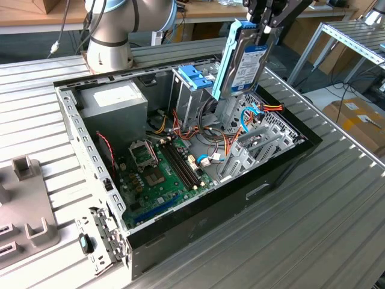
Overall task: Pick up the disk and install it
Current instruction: 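Pick up the disk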
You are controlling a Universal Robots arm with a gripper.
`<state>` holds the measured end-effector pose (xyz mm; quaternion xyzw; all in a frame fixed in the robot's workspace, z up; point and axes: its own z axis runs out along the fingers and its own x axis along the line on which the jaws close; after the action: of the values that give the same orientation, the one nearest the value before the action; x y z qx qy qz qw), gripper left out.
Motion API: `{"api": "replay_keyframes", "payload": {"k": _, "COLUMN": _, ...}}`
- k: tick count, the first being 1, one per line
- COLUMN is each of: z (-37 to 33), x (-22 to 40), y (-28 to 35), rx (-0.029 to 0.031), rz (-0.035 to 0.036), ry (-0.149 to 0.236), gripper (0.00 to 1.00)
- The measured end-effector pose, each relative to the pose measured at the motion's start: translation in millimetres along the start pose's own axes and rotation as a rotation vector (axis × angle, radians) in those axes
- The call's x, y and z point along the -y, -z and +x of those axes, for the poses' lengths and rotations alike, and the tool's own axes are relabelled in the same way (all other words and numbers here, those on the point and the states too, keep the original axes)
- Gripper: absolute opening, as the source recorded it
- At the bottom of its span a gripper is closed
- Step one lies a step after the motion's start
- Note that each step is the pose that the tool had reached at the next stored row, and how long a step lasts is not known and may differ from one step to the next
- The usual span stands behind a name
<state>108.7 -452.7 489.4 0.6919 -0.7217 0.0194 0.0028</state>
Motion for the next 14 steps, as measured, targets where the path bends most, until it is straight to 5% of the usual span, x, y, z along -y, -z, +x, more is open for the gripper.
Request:
{"api": "replay_keyframes", "payload": {"k": 7, "z": 8.6, "x": 0.4, "y": -0.3, "rx": -0.0034, "rz": 0.0002, "ry": 0.000, "gripper": 0.35}}
{"api": "replay_keyframes", "payload": {"k": 14, "z": 26.6, "x": 1.3, "y": -0.8, "rx": -0.0066, "rz": 0.0003, "ry": 0.000, "gripper": 0.35}}
